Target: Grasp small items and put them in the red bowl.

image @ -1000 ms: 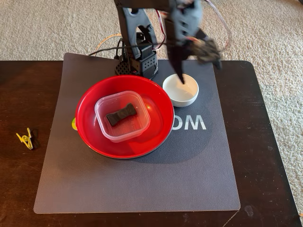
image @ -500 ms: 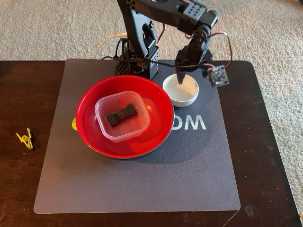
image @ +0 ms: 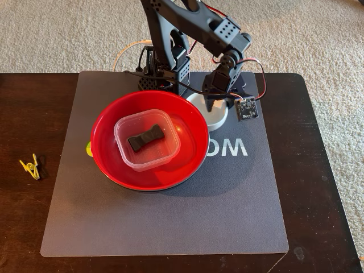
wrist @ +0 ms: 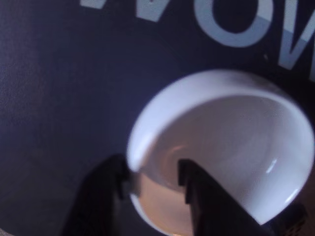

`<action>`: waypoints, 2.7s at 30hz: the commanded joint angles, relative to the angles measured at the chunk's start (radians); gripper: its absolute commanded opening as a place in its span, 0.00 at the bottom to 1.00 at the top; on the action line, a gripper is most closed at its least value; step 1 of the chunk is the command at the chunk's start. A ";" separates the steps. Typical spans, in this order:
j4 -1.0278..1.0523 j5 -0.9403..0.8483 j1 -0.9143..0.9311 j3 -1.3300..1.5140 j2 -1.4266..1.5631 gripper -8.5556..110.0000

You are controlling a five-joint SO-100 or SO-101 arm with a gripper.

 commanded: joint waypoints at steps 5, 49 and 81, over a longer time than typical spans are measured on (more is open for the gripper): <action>-0.005 -0.038 0.067 -0.089 -0.012 0.07; -0.071 -0.318 0.114 -0.091 -0.296 0.16; -0.021 -0.457 0.170 -0.357 0.334 0.07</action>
